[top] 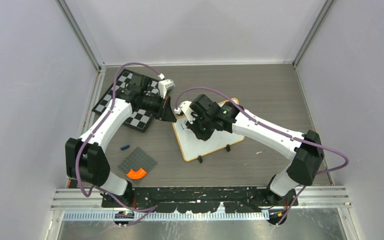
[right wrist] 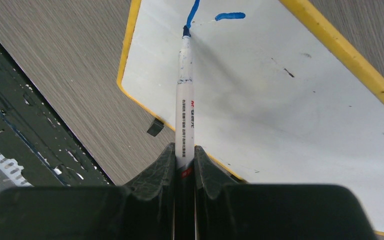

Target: Write a sentence on the whiteboard

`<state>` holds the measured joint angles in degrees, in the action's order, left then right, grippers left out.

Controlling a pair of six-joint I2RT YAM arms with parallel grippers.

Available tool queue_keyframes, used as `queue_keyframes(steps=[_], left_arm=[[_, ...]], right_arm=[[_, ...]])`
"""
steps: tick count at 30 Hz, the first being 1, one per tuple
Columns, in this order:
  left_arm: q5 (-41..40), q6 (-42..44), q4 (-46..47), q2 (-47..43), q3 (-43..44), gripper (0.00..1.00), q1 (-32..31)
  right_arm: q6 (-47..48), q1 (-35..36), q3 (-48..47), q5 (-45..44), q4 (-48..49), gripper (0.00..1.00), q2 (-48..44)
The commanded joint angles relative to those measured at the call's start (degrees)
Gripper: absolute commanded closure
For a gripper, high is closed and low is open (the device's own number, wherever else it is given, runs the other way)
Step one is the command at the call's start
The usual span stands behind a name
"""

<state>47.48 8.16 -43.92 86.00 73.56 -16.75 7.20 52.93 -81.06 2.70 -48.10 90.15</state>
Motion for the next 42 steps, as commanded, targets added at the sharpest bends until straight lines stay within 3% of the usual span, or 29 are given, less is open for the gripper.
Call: queue_keyframes(steps=[1, 29, 42], left_arm=[[-0.3, 0.3, 1.5, -0.9, -0.2, 1.0, 0.0], [-0.4, 0.1, 1.5, -0.9, -0.2, 1.0, -0.1], [-0.5, 0.4, 1.5, -0.9, -0.2, 1.0, 0.0]], right_arm=[[0.2, 0.3, -0.3, -0.9, 0.7, 1.0, -0.6], [-0.8, -3.0, -4.3, -4.5, 2.0, 1.0, -2.9], [-0.5, -2.8, -3.4, 0.2, 0.5, 1.0, -2.0]])
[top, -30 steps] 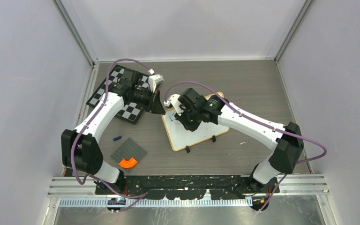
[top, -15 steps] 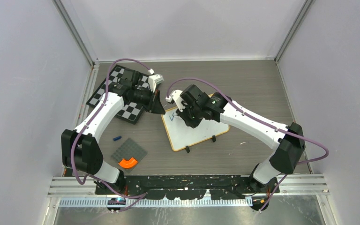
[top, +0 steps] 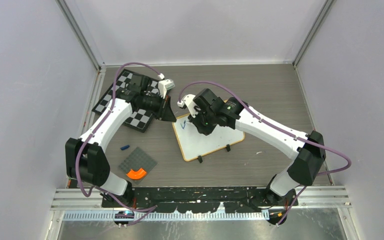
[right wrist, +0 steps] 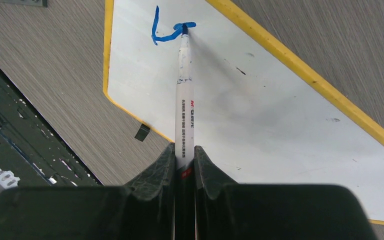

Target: Write a sentence on the whiteboard

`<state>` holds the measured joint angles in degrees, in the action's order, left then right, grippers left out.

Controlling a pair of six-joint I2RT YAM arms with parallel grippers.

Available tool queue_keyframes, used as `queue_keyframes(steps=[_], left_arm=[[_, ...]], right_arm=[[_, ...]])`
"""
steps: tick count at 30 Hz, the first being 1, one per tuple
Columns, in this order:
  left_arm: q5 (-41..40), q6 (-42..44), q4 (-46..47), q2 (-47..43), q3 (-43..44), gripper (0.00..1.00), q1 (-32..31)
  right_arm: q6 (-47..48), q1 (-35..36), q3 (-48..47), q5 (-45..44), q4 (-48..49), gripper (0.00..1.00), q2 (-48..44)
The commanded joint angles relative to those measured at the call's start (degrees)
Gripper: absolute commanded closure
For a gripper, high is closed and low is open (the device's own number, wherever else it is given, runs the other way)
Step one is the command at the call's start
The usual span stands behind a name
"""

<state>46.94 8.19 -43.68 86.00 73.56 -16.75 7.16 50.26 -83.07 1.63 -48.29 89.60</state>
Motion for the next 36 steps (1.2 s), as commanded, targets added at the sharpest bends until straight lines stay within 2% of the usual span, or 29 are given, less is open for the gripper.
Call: queue_keyframes(steps=[1, 36], left_arm=[[0.1, 0.3, 1.3, -0.9, -0.2, 1.0, 0.0], [-0.3, 0.6, 1.3, -0.9, -0.5, 1.0, 0.0]], right_arm=[[-0.4, 0.1, -1.1, 1.4, 0.4, 1.0, -1.4], [0.3, 2.7, 5.8, 1.3, -0.1, 1.0, -1.3]])
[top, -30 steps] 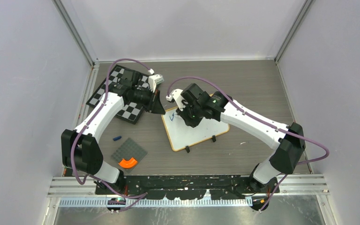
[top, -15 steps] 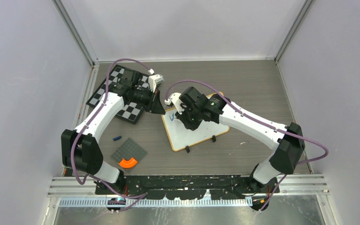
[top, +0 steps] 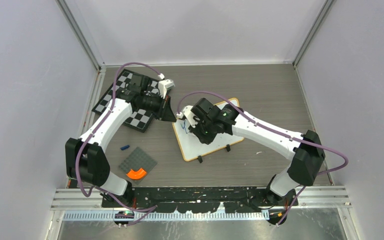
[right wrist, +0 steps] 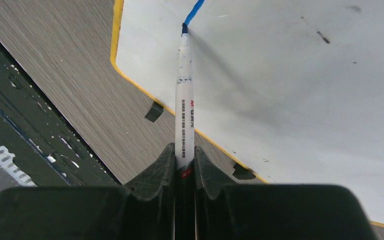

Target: Write a sentence on the whiteboard

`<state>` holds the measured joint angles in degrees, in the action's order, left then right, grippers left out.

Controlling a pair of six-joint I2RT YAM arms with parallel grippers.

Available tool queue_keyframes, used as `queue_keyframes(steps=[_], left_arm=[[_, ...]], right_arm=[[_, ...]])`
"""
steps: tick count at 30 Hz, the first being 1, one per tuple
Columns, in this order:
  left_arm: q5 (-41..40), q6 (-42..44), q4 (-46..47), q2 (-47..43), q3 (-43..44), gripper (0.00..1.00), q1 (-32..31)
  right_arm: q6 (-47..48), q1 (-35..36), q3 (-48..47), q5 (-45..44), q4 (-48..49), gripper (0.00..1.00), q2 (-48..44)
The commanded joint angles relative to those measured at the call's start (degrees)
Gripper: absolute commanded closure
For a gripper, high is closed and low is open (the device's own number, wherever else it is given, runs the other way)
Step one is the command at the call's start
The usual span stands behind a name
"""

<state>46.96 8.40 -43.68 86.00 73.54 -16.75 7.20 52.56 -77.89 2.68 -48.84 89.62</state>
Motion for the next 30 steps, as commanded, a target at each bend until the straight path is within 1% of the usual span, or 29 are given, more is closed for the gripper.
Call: queue_keyframes(steps=[1, 6, 11, 16, 25, 30], left_arm=[[-0.3, 0.4, 1.3, -0.9, -0.5, 1.0, 0.0], [-0.4, 0.4, 1.3, -0.9, -0.5, 1.0, -0.1], [-0.3, 0.4, 1.3, -0.9, -0.6, 1.0, 0.0], [-0.1, 0.4, 1.1, -1.0, -0.6, 1.0, 0.0], [-0.1, 0.3, 1.2, -0.9, -0.5, 1.0, 0.0], [-0.1, 0.4, 1.0, -0.9, -0.3, 1.0, 0.0]], right_arm=[[0.3, 0.6, 0.9, 0.3, 0.3, 1.0, -1.4], [0.5, 1.5, 0.8, 0.9, -0.5, 1.0, -1.7], [0.4, 1.6, -1.6, 0.9, -0.9, 1.0, -2.7], [0.1, -0.8, -4.0, 1.3, -0.6, 1.0, -4.4], [0.2, -1.5, -3.8, -2.2, 0.4, 1.0, -3.9], [0.1, -1.5, -3.7, -2.5, 0.9, 1.0, -3.0]])
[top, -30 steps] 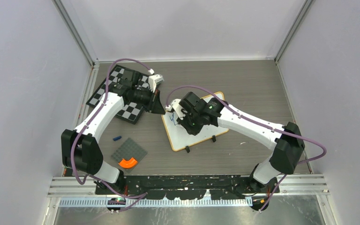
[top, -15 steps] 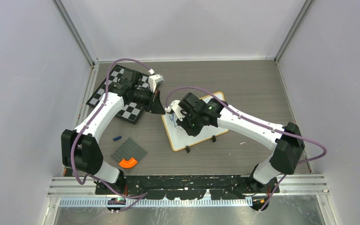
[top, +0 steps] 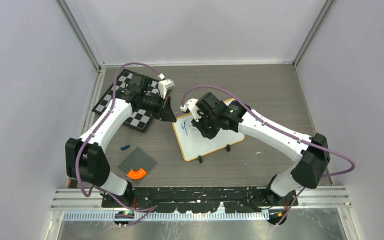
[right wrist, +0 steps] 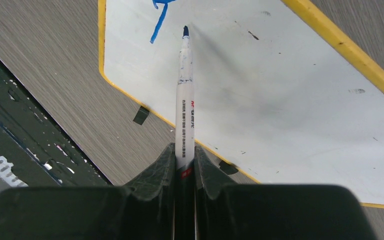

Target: Write a sentence on the whiteboard

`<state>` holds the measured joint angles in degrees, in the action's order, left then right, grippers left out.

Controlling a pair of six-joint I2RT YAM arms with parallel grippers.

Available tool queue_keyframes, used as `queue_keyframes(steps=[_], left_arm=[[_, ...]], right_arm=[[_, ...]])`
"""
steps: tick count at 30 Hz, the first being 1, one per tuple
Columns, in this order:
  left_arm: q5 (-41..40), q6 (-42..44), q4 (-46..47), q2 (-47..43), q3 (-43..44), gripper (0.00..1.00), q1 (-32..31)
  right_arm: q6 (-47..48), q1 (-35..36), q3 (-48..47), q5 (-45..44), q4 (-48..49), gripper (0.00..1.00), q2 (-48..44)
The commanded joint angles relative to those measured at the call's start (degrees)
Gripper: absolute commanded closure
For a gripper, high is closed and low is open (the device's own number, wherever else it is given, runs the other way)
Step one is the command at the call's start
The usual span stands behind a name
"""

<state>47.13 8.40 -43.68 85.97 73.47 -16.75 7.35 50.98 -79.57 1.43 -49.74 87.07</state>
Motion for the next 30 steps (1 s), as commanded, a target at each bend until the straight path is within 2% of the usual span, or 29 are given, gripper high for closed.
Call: queue_keyframes(steps=[1, 30], left_arm=[[-0.3, 0.4, 1.1, -0.8, -0.3, 1.0, 0.0], [-0.6, 0.8, 1.1, -0.5, -0.7, 1.0, 0.0]], right_arm=[[-0.1, 0.1, -2.0, -1.3, 1.9, 1.0, -0.2], [1.8, 0.1, 1.2, 0.9, 0.6, 1.0, -0.3]])
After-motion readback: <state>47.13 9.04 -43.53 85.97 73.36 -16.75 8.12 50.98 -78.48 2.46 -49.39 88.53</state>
